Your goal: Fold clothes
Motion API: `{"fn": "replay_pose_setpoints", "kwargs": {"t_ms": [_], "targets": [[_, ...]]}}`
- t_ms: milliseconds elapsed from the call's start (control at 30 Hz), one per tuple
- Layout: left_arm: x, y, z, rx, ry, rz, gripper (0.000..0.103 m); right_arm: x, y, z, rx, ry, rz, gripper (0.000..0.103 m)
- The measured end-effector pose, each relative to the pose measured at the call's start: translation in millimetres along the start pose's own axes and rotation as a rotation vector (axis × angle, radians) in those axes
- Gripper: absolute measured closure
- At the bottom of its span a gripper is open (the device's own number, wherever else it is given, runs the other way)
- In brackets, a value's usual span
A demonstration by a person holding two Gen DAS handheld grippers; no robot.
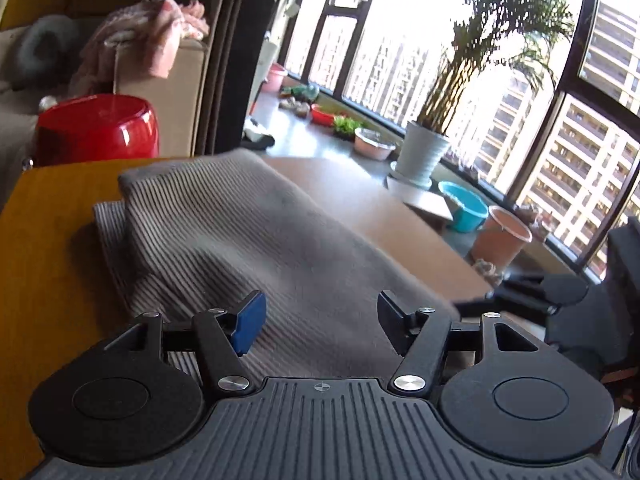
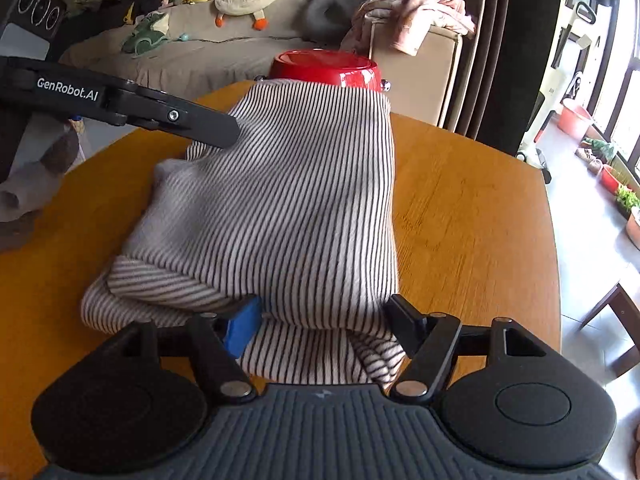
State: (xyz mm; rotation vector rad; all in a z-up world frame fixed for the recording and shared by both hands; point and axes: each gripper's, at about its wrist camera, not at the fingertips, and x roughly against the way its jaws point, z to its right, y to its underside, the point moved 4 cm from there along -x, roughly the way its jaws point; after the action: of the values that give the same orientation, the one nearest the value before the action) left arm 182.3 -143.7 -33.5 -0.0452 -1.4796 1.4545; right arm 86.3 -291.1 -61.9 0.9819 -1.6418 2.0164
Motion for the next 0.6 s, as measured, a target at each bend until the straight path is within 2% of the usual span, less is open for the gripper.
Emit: {"fn": "replay_pose_setpoints", "kwargs": {"t_ms": [133, 533, 600], "targets": [[-14, 9, -5, -0.001, -0.016, -0.013, 0.034, 1, -1, -7, 0.002, 0.029, -0.008, 0.028], [-11, 12, -7, 0.016, -0.005, -0.020, 0.033, 5, -2, -9, 0.010, 0.040, 0.008, 0.028], [-10, 12, -8, 0.022, 0.000, -0.017, 0.033, 8, -1, -20, 0.097, 0.028, 0.027, 0.028]]}}
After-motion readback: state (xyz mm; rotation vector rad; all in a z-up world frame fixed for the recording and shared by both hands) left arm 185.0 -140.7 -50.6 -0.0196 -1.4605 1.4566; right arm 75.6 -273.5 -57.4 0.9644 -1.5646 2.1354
